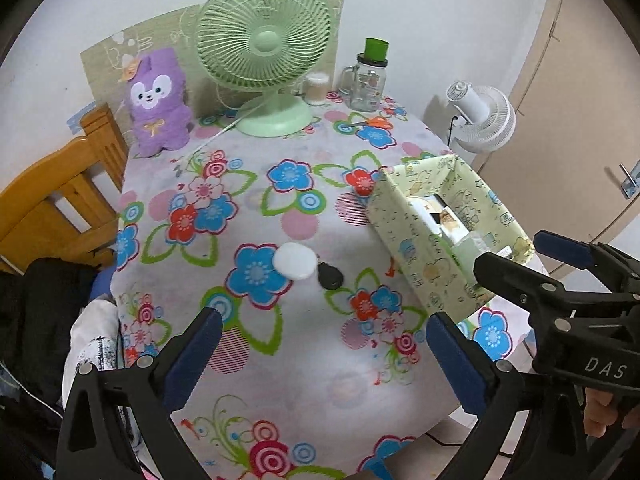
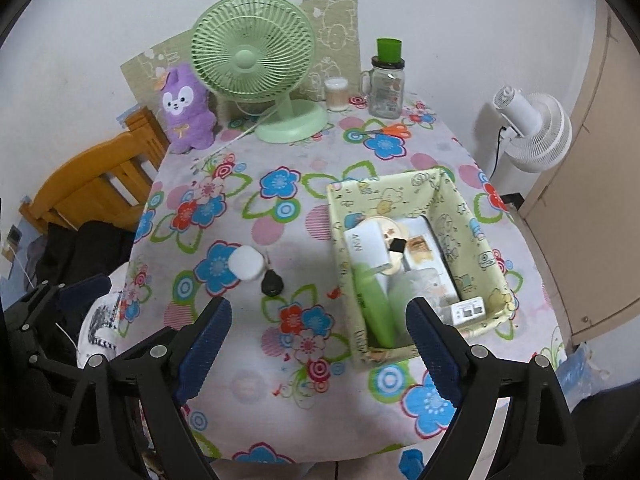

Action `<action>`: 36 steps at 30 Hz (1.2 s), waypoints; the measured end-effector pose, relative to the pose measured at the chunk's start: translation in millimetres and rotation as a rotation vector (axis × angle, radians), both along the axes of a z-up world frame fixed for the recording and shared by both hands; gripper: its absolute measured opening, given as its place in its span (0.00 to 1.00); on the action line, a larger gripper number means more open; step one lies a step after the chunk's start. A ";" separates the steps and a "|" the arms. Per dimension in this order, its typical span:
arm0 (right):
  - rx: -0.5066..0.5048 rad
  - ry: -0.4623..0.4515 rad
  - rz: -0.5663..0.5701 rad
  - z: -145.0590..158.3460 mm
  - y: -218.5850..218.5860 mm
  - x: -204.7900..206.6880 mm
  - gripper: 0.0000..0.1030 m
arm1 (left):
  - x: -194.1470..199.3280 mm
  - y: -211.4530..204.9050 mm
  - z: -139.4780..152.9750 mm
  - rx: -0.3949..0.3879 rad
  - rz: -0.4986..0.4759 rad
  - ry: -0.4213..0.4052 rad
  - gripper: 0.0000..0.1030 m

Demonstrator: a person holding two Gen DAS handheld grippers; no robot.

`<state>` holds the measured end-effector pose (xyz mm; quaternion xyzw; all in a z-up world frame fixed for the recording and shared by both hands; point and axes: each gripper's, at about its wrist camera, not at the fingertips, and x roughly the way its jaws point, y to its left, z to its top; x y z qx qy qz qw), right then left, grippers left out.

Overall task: Organize rigid objects
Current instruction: 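Withdraw both tools from the box toward the white rounded object and black key, then grasp the black car key by its head with the right tool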

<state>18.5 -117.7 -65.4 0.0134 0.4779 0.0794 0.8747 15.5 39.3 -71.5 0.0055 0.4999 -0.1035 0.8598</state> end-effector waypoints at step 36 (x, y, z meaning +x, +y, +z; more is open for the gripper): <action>-0.149 0.122 0.174 -104.0 82.3 75.2 0.72 | 68.9 47.5 -109.1 0.106 -0.094 0.097 1.00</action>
